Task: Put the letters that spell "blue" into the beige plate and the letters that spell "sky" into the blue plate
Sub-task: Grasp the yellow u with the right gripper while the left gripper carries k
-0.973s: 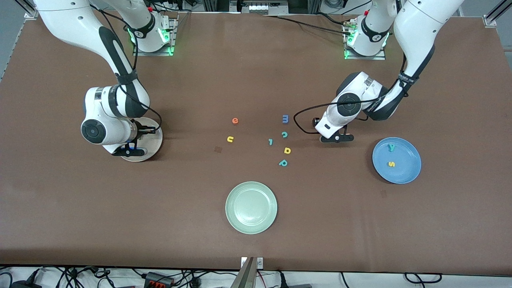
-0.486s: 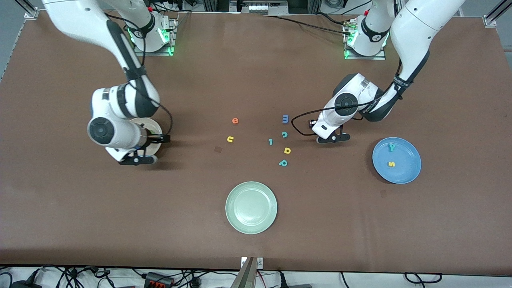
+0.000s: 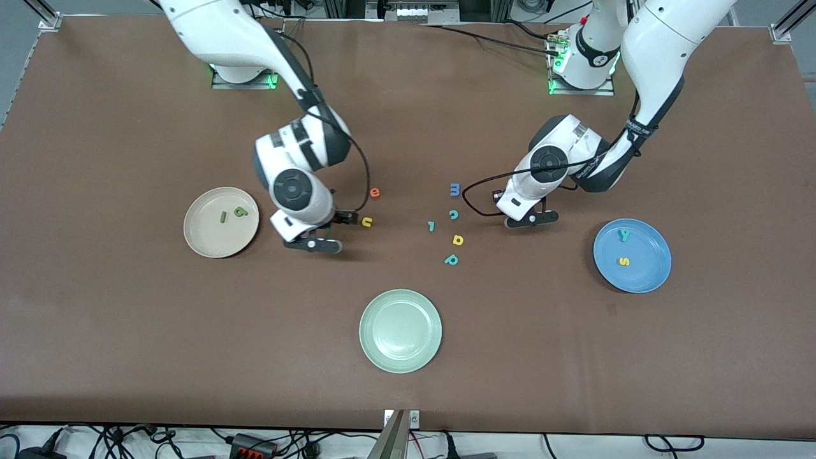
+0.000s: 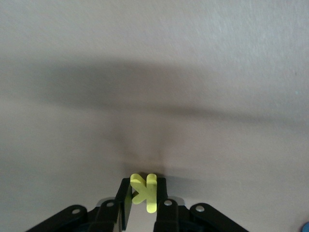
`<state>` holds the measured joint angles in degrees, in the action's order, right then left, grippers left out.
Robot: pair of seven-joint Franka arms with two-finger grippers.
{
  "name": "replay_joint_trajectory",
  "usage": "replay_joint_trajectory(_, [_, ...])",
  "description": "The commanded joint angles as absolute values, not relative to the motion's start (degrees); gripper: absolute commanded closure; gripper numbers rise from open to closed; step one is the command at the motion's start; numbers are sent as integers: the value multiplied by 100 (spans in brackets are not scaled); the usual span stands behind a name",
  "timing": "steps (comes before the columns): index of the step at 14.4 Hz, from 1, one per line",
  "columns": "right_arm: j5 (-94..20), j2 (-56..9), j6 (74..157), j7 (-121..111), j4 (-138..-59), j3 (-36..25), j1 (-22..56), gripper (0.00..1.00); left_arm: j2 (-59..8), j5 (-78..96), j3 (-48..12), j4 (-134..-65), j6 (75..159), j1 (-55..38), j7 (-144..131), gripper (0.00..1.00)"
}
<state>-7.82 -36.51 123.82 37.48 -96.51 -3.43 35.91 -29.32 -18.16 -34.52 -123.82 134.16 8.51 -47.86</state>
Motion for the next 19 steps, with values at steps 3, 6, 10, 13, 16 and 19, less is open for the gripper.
replay_joint_trajectory(3, [-1195, -4122, 12980, 4491, -9281, -395, 3963, 4, -2672, -1960, -3419, -11463, 12043, 1676, -3177, 92])
replay_joint_trajectory(6, [-1195, -4210, 13069, 4570, -9316, -396, 4017, 20, -2716, -2606, -3227, -11250, 11918, 2100, -2322, 90])
replay_joint_trajectory(10, [-1204, -4210, 13052, 4711, -9404, -387, 4034, 38, -3224, -3436, -3190, -10891, 12058, 2565, -1979, 78])
replay_joint_trajectory(13, [-1204, -4210, 13043, 4702, -9431, -396, 4025, 41, -3331, -3437, -3199, -10784, 12076, 2663, -1907, 1])
replay_joint_trajectory(16, [-1195, -4245, 13061, 4702, -9431, -387, 4034, 43, -3270, -3437, -3243, -10661, 12015, 2681, -1898, 0])
replay_joint_trajectory(19, [-1195, -4245, 13034, 4641, -9431, -387, 4034, 56, -3059, -3410, -3305, -10434, 11927, 2681, -1645, 0])
